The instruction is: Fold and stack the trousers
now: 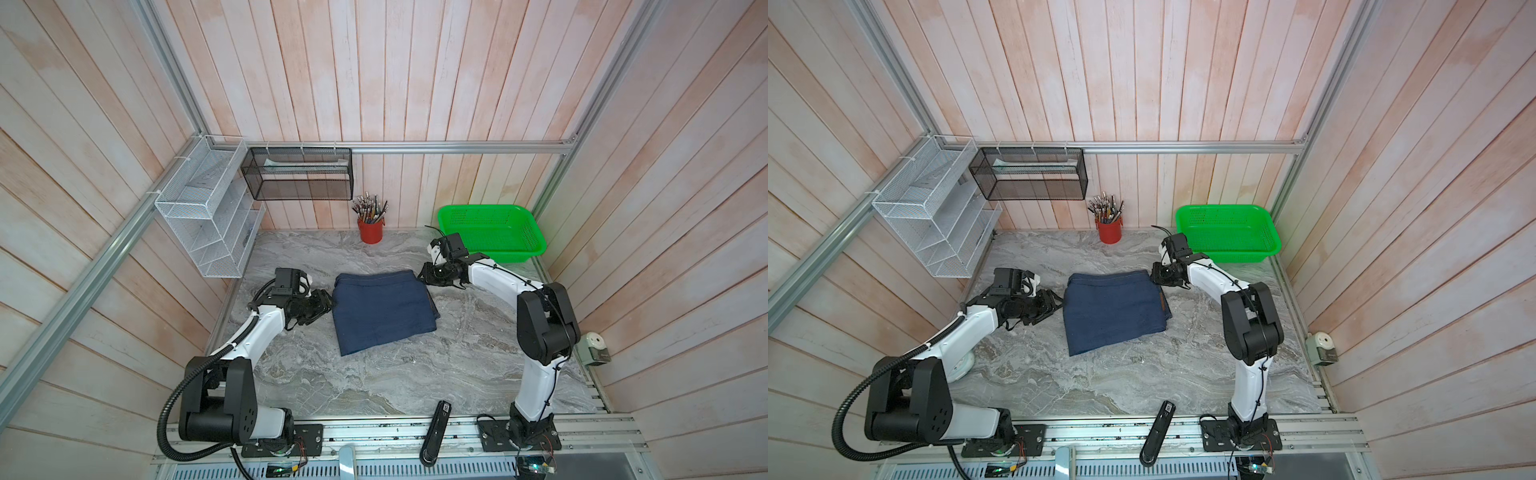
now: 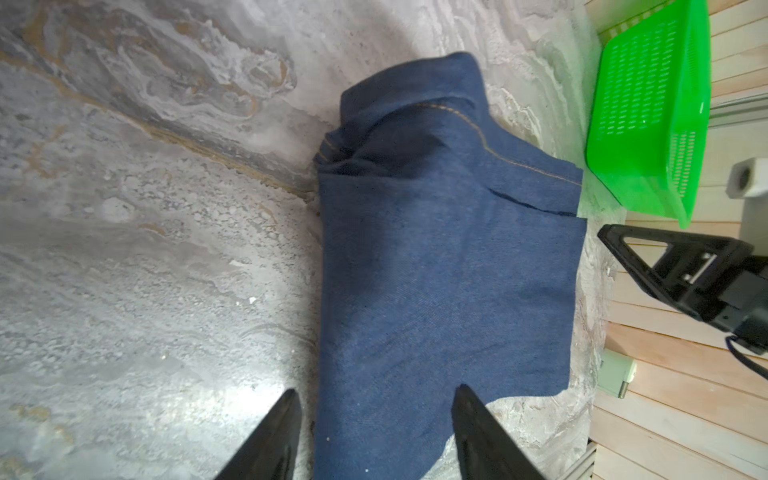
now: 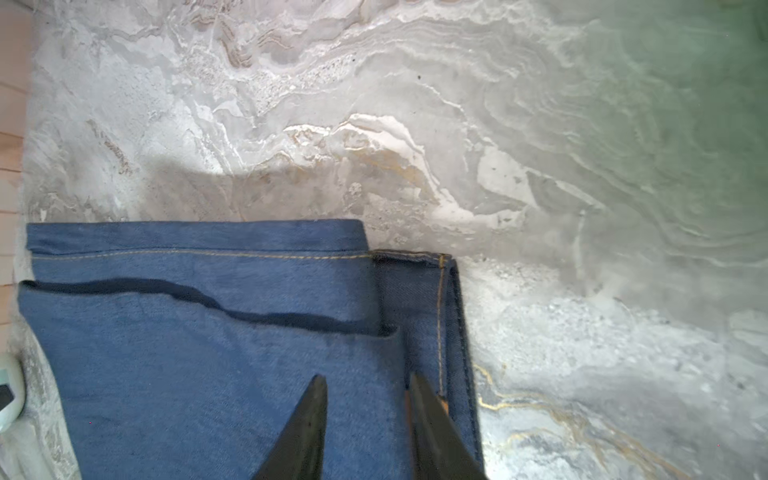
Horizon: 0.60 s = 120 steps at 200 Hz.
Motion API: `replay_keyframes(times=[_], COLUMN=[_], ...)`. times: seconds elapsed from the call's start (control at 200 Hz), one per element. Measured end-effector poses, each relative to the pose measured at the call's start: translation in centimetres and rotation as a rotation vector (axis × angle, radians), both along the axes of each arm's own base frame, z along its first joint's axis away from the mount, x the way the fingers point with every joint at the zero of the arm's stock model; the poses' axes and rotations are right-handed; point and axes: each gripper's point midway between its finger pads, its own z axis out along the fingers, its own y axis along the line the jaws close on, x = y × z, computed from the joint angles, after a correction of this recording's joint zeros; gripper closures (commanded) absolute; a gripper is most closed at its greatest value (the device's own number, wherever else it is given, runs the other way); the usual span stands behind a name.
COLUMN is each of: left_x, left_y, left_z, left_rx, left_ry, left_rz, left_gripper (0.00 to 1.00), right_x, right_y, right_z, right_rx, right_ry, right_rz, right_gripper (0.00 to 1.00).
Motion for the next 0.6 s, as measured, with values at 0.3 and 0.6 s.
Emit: replay_keyframes(times=[0.3, 0.6], left_x=[2.4, 6.4], left_y=[-4.9, -4.1], left_z=[0.7, -5.9], left_rx=[-0.083, -0.104], left_ry=[-0.081, 0.032], left_rz=[-0.055, 0.026], left_gripper=[0.44, 0.48], right_x=[-0.4, -1.8], right_y=[2.2, 3.5], right_z=[3.7, -3.2], right_rx=[0.099, 0.119], right_ry=[-0.061, 0.083], right_rz=[0.031, 0.066], right_gripper=[0.84, 0.88])
